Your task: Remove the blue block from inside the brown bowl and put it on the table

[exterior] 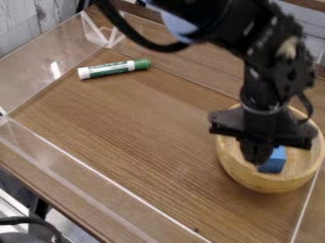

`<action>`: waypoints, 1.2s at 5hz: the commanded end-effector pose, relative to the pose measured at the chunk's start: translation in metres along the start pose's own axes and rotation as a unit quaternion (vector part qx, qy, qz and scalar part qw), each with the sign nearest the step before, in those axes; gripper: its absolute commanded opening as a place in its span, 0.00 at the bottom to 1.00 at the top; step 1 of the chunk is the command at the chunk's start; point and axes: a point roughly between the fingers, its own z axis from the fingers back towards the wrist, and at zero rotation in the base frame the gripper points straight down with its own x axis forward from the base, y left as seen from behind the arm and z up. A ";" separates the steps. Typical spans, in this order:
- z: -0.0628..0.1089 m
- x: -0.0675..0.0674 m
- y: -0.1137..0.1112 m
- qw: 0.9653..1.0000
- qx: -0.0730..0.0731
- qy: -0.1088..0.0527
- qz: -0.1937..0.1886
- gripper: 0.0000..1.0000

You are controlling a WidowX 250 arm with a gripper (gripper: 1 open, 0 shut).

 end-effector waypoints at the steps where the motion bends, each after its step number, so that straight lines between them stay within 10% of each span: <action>1: 0.038 0.030 0.006 0.999 -0.024 -0.036 0.009 0.00; 2: 0.061 0.048 0.030 0.998 -0.021 -0.049 0.026 0.00; 3: 0.065 0.051 0.038 0.998 -0.024 -0.052 0.027 1.00; 6: 0.052 0.040 0.018 0.999 -0.025 -0.037 0.021 1.00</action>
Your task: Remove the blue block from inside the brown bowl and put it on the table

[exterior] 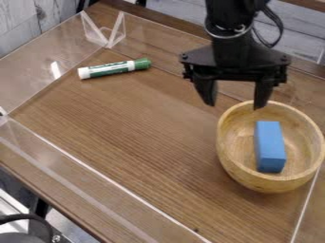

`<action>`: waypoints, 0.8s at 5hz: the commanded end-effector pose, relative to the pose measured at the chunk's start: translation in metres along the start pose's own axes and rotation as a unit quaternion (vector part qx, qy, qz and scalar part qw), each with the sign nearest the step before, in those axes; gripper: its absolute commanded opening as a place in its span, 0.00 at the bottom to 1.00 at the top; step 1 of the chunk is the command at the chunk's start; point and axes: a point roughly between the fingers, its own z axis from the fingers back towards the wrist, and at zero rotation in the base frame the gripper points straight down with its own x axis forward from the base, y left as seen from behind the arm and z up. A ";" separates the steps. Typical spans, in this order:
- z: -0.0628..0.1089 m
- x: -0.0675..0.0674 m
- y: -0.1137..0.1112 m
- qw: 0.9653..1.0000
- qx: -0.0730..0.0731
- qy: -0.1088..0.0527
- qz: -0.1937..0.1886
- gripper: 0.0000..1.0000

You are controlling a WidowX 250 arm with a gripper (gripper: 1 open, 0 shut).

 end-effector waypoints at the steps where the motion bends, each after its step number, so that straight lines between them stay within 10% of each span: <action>1: 0.003 0.004 -0.012 1.000 -0.012 -0.016 -0.001 1.00; 4: -0.026 -0.004 -0.033 1.000 -0.016 -0.016 0.008 1.00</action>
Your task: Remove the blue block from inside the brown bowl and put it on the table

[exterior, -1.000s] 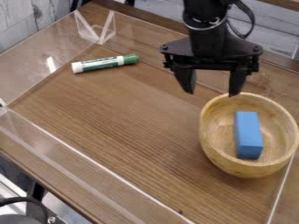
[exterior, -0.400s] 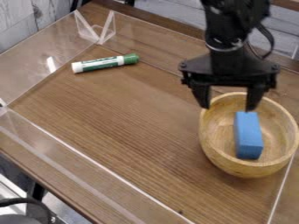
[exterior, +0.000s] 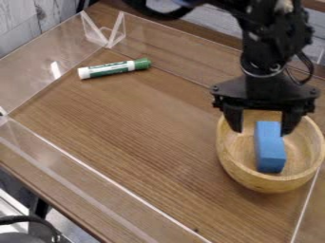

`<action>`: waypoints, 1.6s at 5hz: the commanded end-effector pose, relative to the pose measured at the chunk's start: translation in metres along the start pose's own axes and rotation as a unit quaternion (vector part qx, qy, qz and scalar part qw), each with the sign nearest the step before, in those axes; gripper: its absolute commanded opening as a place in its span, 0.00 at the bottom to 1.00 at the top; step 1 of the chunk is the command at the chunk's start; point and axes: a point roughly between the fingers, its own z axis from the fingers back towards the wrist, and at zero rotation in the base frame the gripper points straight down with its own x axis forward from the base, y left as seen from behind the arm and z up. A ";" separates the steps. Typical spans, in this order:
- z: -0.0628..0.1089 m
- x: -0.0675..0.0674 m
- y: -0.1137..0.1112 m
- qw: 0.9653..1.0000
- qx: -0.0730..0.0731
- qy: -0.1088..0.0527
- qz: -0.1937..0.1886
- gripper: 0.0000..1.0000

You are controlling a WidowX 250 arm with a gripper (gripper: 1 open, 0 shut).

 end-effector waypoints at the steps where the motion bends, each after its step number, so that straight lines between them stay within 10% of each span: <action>1: 0.000 0.004 -0.008 1.000 -0.013 -0.016 0.003 1.00; 5: -0.028 -0.007 -0.011 1.000 -0.010 -0.015 0.019 1.00; 6: -0.033 -0.009 -0.011 1.000 -0.009 -0.015 0.021 0.00; 8: -0.021 -0.007 -0.009 1.000 -0.001 -0.007 0.009 0.00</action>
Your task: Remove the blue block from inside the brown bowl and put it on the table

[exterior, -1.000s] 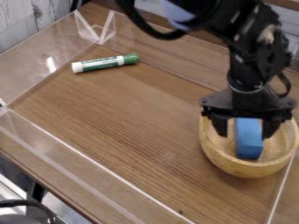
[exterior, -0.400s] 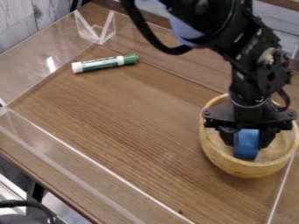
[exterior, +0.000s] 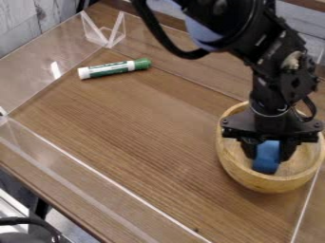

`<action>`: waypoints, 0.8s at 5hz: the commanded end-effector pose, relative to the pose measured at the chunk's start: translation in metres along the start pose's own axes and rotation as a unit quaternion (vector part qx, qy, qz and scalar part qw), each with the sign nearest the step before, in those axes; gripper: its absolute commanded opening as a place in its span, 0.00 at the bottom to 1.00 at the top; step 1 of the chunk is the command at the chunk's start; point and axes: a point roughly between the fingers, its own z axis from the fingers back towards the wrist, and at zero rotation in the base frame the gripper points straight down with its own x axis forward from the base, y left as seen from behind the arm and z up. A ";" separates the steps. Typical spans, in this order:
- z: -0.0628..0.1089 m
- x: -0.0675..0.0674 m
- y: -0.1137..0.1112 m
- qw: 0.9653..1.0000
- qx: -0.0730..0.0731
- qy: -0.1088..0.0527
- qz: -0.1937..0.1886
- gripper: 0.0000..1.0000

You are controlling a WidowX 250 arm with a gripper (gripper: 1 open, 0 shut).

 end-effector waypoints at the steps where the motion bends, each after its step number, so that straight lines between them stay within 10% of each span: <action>1: 0.024 0.014 -0.008 1.000 -0.019 -0.022 -0.007 0.00; 4: 0.087 0.031 -0.004 0.999 -0.018 -0.020 -0.036 0.00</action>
